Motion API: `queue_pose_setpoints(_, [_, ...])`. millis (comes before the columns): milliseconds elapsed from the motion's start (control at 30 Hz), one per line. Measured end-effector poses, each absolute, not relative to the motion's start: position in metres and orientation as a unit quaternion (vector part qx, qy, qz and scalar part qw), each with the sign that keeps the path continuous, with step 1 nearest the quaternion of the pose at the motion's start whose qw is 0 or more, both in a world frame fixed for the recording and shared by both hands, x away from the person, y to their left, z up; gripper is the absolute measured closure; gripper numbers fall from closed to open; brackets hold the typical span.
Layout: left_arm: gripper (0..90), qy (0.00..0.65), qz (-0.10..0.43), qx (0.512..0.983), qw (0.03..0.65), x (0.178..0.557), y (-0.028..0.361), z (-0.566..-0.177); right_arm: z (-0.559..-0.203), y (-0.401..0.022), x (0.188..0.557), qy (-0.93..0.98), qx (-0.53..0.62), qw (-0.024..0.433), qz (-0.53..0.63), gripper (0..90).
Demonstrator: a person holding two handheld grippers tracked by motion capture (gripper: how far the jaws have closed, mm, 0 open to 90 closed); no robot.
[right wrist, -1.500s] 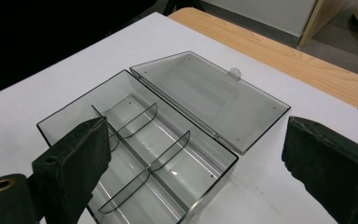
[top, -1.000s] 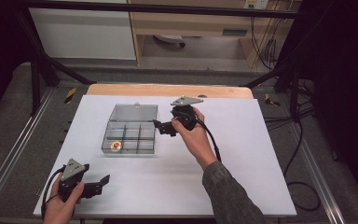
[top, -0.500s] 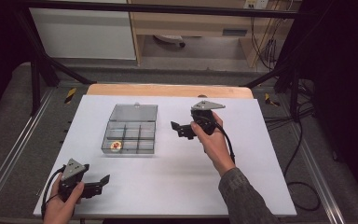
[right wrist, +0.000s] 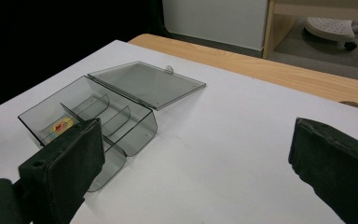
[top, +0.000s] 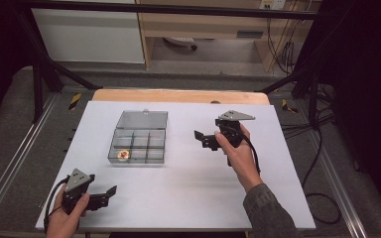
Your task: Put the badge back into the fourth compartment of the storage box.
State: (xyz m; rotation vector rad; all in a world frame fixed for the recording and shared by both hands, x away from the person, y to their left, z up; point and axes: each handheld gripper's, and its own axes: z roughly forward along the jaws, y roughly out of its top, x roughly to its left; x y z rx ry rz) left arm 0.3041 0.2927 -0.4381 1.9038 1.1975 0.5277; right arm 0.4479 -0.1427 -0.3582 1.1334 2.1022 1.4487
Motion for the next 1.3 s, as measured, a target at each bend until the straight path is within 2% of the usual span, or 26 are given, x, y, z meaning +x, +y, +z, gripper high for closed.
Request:
queue_pose_setpoints(900, [8.2,0.482,0.207,0.744,0.413,0.304,0.296,-0.438,-0.377,-0.233,0.412,0.698,0.438,0.204,0.528,3.6])
queue_pose_setpoints(1300, [8.1,0.484,0.203,0.742,0.418,0.304,0.296,-0.438,-0.396,-0.25,0.395,0.698,0.447,0.201,0.522,5.0])
